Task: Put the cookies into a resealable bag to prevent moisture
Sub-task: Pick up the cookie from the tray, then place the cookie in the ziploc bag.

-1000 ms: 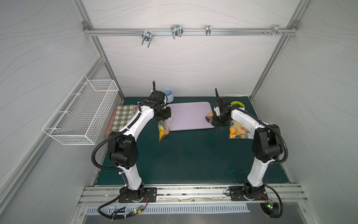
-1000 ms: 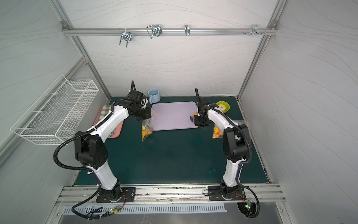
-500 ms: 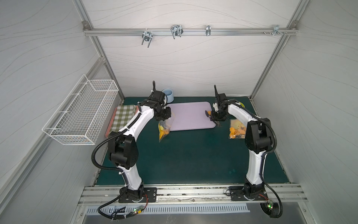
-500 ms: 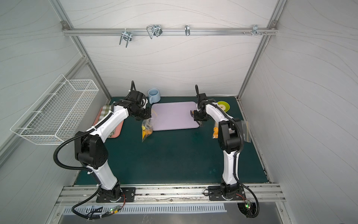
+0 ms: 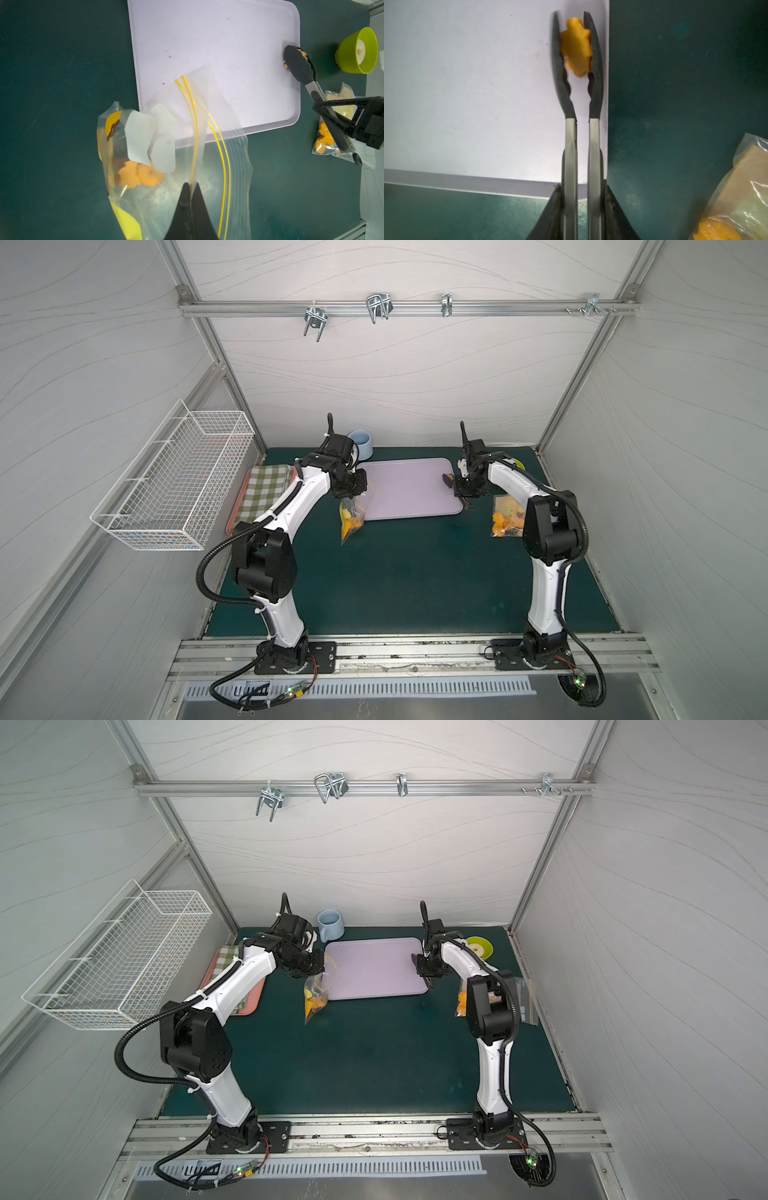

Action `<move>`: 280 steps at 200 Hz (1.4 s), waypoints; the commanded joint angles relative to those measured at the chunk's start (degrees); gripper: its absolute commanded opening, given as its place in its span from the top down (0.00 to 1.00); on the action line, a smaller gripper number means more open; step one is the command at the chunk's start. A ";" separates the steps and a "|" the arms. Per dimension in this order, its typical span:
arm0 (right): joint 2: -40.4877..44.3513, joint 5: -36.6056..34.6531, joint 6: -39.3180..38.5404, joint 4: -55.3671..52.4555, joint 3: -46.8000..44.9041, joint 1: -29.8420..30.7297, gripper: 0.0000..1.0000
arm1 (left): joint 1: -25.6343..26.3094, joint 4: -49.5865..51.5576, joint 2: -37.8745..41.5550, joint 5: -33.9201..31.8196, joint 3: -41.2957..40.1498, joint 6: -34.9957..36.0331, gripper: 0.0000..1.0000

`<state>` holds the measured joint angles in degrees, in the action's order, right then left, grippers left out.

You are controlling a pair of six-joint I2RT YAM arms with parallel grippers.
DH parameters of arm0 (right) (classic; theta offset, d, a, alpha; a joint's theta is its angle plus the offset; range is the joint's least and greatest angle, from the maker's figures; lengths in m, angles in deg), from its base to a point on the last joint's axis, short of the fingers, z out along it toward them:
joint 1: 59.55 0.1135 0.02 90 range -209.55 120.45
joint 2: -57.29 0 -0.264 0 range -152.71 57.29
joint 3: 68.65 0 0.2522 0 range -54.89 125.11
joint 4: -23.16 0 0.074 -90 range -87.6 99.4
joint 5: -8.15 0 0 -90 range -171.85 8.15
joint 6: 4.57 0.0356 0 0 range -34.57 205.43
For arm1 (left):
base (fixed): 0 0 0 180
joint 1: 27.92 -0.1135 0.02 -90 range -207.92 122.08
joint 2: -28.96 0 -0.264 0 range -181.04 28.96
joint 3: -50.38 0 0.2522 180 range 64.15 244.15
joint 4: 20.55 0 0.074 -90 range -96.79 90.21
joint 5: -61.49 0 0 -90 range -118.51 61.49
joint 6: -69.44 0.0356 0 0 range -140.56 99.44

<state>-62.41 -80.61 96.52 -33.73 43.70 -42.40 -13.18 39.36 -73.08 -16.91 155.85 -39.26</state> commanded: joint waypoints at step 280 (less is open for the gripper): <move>15.26 20.04 0.32 5.72 -1.29 22.93 0.85 | -0.24 -0.07 0.56 1.21 1.83 0.20 1.00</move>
<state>-45.37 -59.63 97.02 -25.58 40.59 -20.17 -13.24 39.34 -73.08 -16.19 155.85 -39.26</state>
